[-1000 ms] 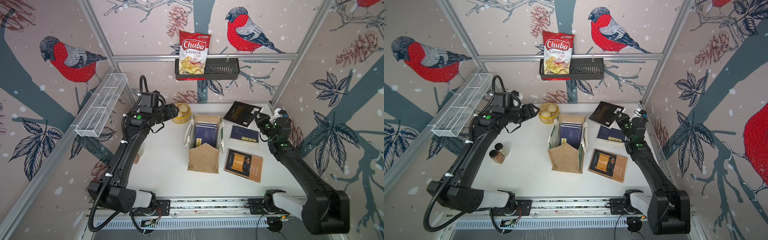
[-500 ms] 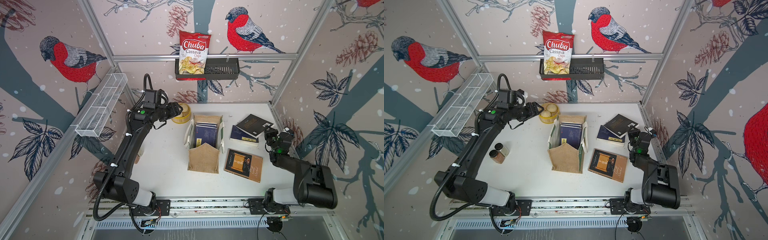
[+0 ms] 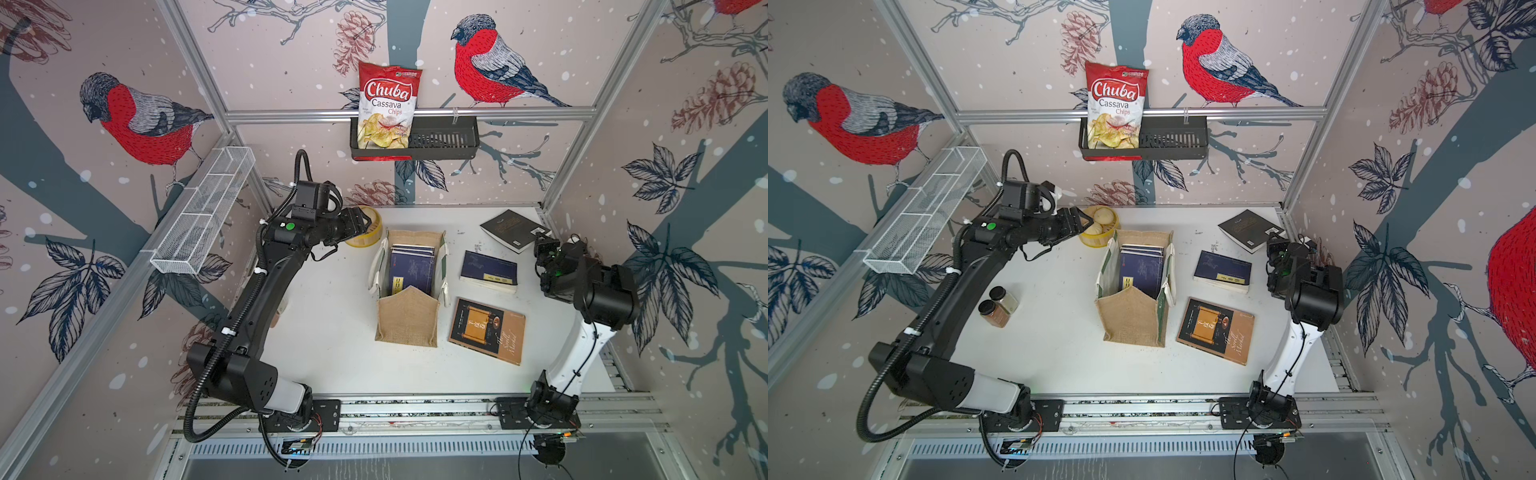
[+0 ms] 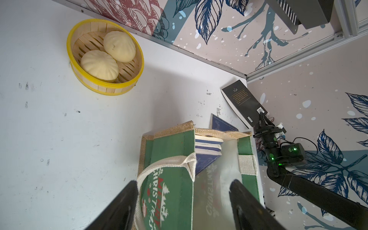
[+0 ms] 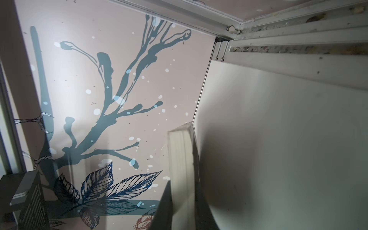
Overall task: Take out the books from the canvas bag
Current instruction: Place the book at the center of the board.
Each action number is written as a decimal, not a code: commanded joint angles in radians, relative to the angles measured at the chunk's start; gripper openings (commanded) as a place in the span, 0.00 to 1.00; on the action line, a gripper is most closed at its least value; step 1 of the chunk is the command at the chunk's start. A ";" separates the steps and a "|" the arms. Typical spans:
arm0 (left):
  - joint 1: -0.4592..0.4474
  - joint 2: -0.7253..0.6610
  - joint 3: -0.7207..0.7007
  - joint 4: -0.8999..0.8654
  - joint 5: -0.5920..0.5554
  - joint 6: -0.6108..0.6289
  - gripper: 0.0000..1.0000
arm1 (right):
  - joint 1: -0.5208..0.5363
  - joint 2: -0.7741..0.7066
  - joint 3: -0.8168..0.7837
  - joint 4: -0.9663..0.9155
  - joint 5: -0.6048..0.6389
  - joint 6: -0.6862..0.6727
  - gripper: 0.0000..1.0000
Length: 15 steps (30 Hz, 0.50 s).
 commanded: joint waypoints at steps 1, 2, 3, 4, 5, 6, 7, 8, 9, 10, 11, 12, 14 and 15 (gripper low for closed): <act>-0.001 -0.005 0.015 0.002 -0.021 -0.011 0.74 | 0.006 0.035 0.072 -0.088 0.015 -0.048 0.21; 0.000 -0.007 0.017 0.002 -0.023 -0.010 0.74 | 0.006 0.044 0.094 -0.127 0.016 -0.061 0.27; -0.001 -0.007 0.018 0.001 -0.025 -0.012 0.74 | 0.005 0.049 0.108 -0.156 0.018 -0.072 0.37; -0.002 -0.008 0.019 0.003 -0.026 -0.015 0.74 | 0.005 0.050 0.121 -0.189 0.019 -0.084 0.55; -0.002 -0.009 0.020 0.002 -0.028 -0.016 0.74 | 0.007 0.045 0.132 -0.227 0.025 -0.099 0.65; -0.003 -0.010 0.020 0.003 -0.030 -0.021 0.74 | 0.009 0.039 0.141 -0.264 0.033 -0.117 0.70; -0.003 -0.010 0.020 0.004 -0.031 -0.022 0.74 | 0.013 0.028 0.156 -0.324 0.048 -0.139 0.78; -0.005 -0.011 0.020 0.006 -0.032 -0.025 0.74 | 0.017 0.020 0.173 -0.391 0.063 -0.165 0.85; -0.008 -0.012 0.019 0.007 -0.033 -0.029 0.74 | 0.020 0.010 0.188 -0.452 0.076 -0.188 0.89; -0.009 -0.013 0.020 0.011 -0.036 -0.030 0.74 | 0.023 -0.007 0.203 -0.519 0.096 -0.211 0.94; -0.010 -0.013 0.020 0.014 -0.040 -0.031 0.74 | 0.027 -0.030 0.214 -0.589 0.130 -0.231 0.97; -0.012 -0.012 0.020 0.018 -0.040 -0.034 0.74 | 0.030 -0.053 0.213 -0.640 0.156 -0.245 0.99; -0.012 -0.006 0.024 0.024 -0.043 -0.034 0.74 | 0.029 -0.113 0.184 -0.692 0.188 -0.267 1.00; -0.014 -0.002 0.032 0.023 -0.048 -0.028 0.74 | 0.025 -0.137 0.165 -0.707 0.190 -0.271 1.00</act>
